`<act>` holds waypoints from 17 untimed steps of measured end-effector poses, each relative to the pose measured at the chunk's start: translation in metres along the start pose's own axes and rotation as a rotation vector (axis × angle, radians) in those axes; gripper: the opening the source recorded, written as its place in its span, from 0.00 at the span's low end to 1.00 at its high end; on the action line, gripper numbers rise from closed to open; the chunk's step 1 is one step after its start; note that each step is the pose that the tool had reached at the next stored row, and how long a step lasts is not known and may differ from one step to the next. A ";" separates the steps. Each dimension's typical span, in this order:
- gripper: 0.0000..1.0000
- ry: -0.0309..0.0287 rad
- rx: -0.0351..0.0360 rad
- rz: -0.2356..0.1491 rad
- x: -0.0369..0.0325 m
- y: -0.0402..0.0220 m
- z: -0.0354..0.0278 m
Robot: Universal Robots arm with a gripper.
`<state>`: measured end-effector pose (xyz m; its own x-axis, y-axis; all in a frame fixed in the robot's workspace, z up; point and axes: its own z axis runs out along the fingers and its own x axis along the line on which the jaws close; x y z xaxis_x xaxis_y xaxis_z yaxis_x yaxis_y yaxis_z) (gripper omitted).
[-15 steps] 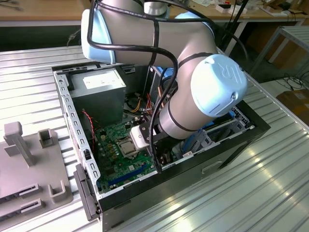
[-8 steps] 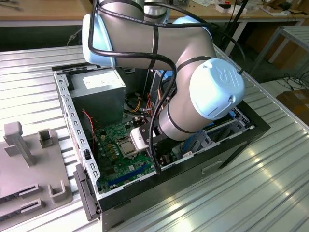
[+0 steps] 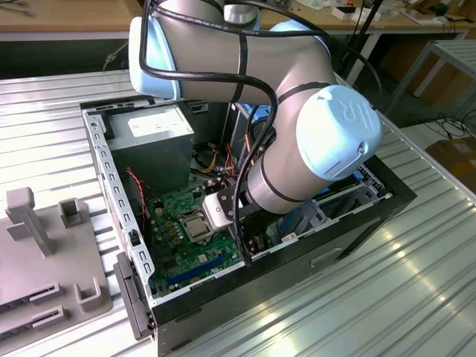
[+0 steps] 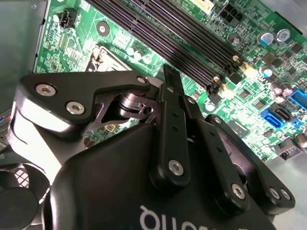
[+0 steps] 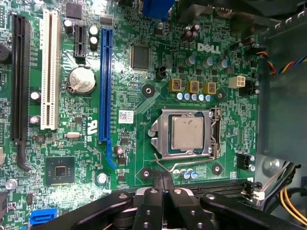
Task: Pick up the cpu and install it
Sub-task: 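Install the first cpu locking lever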
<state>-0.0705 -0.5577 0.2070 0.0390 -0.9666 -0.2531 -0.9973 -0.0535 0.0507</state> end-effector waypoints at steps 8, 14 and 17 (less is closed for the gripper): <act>0.11 0.0007 -0.0002 0.000 0.0014 -0.0004 0.0051; 0.11 0.0005 -0.0005 0.000 0.0046 -0.0002 0.0051; 0.11 0.0005 -0.0005 0.000 0.0052 0.0000 0.0049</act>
<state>-0.0706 -0.5615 0.2009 0.0388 -0.9668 -0.2526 -0.9973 -0.0534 0.0513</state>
